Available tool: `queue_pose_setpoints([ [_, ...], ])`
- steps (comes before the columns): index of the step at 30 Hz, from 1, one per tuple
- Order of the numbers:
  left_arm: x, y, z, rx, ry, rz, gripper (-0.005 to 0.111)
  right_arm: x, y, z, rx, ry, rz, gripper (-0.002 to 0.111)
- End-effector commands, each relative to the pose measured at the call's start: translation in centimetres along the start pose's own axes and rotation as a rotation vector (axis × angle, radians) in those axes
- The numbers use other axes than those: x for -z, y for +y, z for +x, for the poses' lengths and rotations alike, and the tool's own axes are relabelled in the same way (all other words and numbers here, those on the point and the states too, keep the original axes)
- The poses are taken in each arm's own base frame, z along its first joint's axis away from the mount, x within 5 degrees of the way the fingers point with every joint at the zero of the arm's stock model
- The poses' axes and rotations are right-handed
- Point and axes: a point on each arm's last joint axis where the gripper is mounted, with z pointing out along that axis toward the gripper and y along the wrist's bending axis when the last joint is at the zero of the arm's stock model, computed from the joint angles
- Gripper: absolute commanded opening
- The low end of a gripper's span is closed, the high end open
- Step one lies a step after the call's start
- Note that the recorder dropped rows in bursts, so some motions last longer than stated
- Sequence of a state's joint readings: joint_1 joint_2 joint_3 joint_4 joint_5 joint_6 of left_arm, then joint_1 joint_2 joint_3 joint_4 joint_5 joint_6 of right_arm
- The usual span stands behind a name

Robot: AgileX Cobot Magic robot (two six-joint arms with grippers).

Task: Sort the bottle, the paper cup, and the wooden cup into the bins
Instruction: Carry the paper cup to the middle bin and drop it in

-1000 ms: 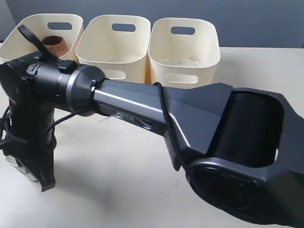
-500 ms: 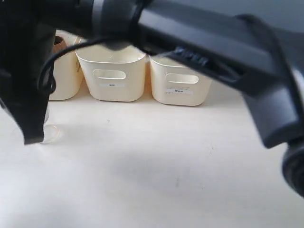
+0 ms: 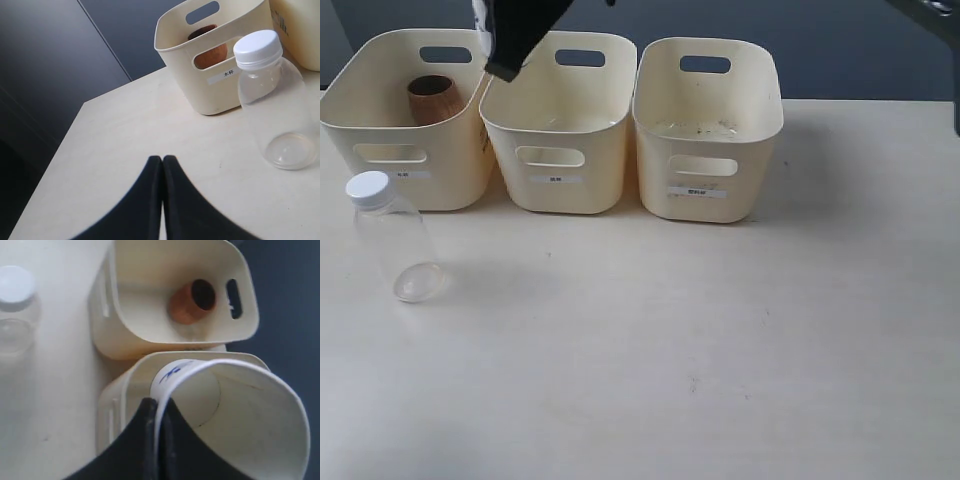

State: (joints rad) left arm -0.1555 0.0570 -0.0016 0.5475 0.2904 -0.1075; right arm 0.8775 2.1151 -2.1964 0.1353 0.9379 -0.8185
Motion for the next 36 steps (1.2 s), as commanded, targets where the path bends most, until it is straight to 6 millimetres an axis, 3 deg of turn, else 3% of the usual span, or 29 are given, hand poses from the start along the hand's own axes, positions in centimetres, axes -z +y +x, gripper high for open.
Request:
queue_pose_setpoints([
  [1, 0.0, -0.1, 0.0, 0.005, -0.006, 0.005, 0.0, -3.2, -3.3, 3.3, -0.144, -0.059, 0.073, 0.0],
  [8, 0.0, -0.1, 0.0, 0.005, -0.006, 0.005, 0.0, -7.2, -4.8, 8.3, -0.255, 0.015, 0.057, 0.0],
  [14, 0.0, -0.1, 0.0, 0.005, -0.006, 0.005, 0.0, -8.9, -4.5, 9.3, -0.267, 0.03, 0.044, 0.001],
  [16, 0.0, -0.1, 0.0, 0.005, -0.006, 0.005, 0.0, -9.2, -4.3, 9.5, -0.275, 0.035, 0.038, 0.005],
  [19, 0.0, -0.1, 0.0, 0.005, -0.006, 0.005, 0.0, -9.7, -4.2, 9.8, -0.304, 0.043, 0.032, 0.022],
  [22, 0.0, -0.1, 0.0, 0.005, -0.006, 0.005, 0.0, -9.8, -4.2, 9.9, -0.312, 0.047, 0.034, 0.032],
  [28, 0.0, -0.1, 0.0, 0.005, -0.006, 0.005, 0.0, -9.5, -4.3, 9.6, -0.324, 0.032, 0.044, 0.033],
  [36, 0.0, -0.1, 0.0, 0.005, -0.006, 0.005, 0.0, -6.9, -3.3, 5.7, -0.264, -0.095, -0.012, 0.034],
])
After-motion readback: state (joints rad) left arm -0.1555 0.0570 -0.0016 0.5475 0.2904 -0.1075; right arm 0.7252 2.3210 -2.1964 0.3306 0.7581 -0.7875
